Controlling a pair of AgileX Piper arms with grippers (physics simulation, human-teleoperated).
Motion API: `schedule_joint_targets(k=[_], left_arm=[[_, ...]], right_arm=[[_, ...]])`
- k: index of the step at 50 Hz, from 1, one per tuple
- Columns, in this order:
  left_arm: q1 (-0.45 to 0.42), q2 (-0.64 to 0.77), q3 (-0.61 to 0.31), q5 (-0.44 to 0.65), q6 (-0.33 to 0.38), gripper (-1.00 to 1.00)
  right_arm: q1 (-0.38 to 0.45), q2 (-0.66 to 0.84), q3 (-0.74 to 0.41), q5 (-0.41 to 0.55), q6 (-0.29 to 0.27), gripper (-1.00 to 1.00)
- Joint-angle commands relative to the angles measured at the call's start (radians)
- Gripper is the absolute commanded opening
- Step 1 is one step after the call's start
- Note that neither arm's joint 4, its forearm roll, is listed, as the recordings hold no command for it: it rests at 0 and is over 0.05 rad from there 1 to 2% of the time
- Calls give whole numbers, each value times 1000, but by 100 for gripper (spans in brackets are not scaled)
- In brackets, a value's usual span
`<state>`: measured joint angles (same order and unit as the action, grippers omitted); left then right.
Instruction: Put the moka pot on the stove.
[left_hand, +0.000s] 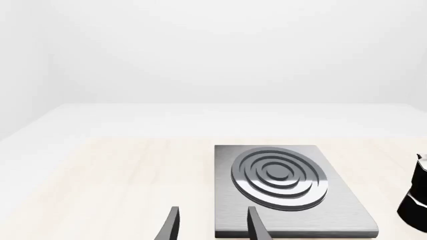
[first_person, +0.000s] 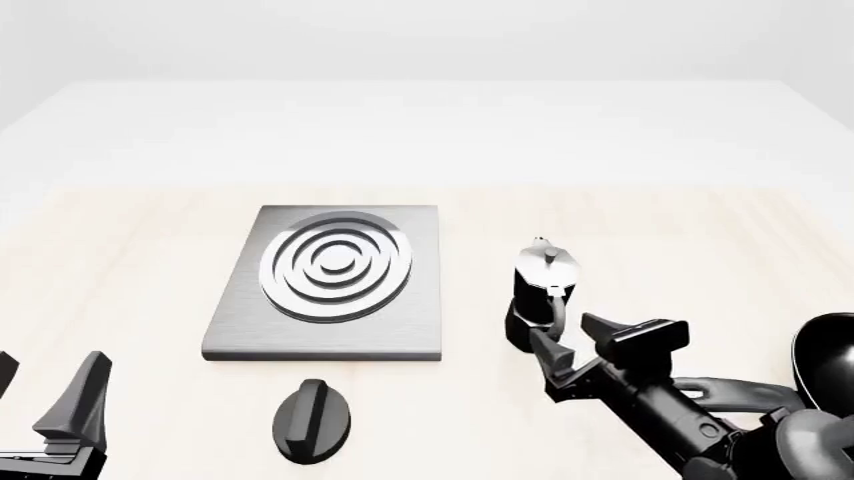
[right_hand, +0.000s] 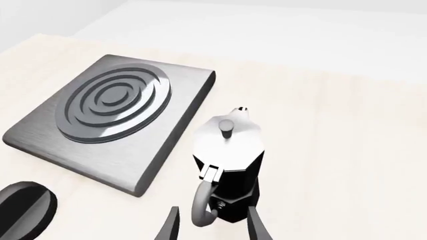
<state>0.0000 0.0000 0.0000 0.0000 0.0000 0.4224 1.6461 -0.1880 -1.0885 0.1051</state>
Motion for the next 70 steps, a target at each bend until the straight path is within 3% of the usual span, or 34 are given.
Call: schedule_joint_targets(k=[1, 4, 5, 24, 51, 70], left_arm=[[0, 0, 0, 0, 0, 100], [0, 0, 0, 0, 0, 100], [0, 0, 0, 0, 0, 100], [0, 0, 0, 0, 0, 100], [0, 0, 0, 0, 0, 100], [0, 0, 0, 0, 0, 100]], right_arm=[[0, 2, -2, -2, -1, 100], [-3, 3, -1, -6, -6, 100], [-5, 2, 0, -7, -7, -100], [-10, -24, 9, -6, -16, -100], [-23, -324, 27, 214, -47, -100], [-20, -549, -37, 452, -81, -100]])
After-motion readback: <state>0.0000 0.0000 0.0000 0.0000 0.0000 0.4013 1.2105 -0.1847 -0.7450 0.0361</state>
